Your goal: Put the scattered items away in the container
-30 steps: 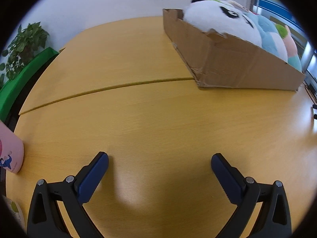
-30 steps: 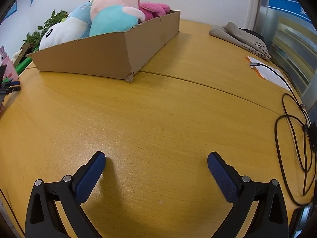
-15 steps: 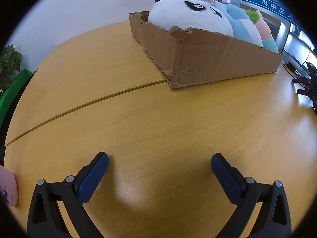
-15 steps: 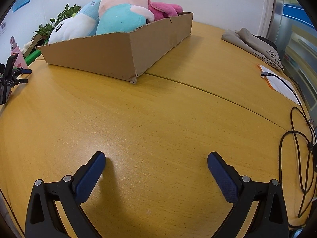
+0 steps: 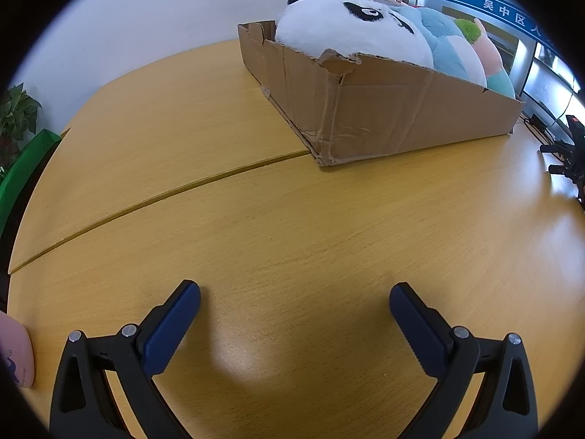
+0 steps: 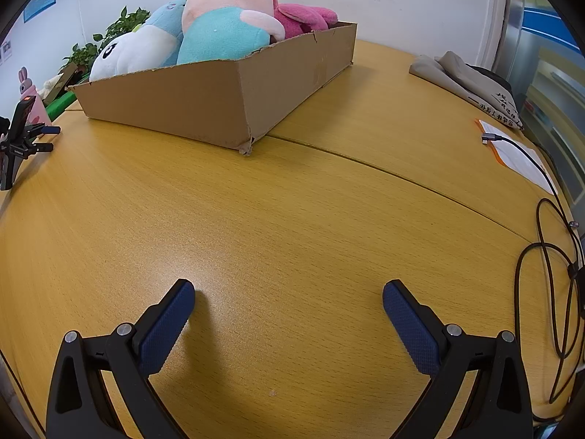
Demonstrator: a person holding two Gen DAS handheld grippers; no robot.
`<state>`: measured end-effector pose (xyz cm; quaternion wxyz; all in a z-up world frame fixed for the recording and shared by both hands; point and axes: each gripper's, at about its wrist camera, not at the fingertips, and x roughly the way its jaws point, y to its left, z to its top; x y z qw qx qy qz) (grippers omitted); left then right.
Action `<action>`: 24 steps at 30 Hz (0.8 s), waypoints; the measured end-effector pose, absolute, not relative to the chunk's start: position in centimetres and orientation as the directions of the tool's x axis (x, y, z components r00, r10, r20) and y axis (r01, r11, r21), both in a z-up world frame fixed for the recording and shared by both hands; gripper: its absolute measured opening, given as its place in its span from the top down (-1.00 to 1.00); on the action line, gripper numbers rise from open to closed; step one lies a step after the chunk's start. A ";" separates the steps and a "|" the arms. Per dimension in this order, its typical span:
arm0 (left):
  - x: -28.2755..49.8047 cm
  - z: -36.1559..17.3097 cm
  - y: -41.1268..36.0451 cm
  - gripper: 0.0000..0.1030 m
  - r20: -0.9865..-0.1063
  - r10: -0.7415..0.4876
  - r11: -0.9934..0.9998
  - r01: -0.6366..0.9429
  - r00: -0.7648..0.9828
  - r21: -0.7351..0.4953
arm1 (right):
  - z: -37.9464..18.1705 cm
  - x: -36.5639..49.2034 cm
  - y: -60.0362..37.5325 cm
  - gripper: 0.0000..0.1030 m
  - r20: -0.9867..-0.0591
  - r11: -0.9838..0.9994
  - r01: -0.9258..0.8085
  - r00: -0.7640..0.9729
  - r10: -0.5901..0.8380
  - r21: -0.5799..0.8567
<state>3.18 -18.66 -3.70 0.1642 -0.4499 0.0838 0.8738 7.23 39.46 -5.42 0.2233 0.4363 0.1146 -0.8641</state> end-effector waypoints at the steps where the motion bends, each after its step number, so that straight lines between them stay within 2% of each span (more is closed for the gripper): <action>1: 3.2 -3.7 -18.6 -1.00 -0.814 0.214 -0.931 -0.364 -0.541 -0.002 | -5.4 7.2 39.5 -1.00 -0.805 -0.868 0.497 -0.515 -0.293 -0.002; 8: 0.9 -3.0 -19.5 -1.00 -0.814 0.253 -0.902 -0.431 -0.523 -0.004 | -5.7 6.5 40.7 -1.00 -0.806 -0.814 0.581 -0.482 -0.345 0.001; 15: -0.2 -2.2 -20.1 -1.00 -0.814 0.252 -0.901 -0.433 -0.523 -0.001 | -5.7 6.6 40.8 -1.00 -0.806 -0.810 0.587 -0.479 -0.348 0.001; 24: 2.1 -2.3 -18.8 -1.00 -0.813 0.250 -0.903 -0.430 -0.526 0.001 | -5.8 6.6 40.7 -1.00 -0.806 -0.810 0.587 -0.479 -0.347 0.000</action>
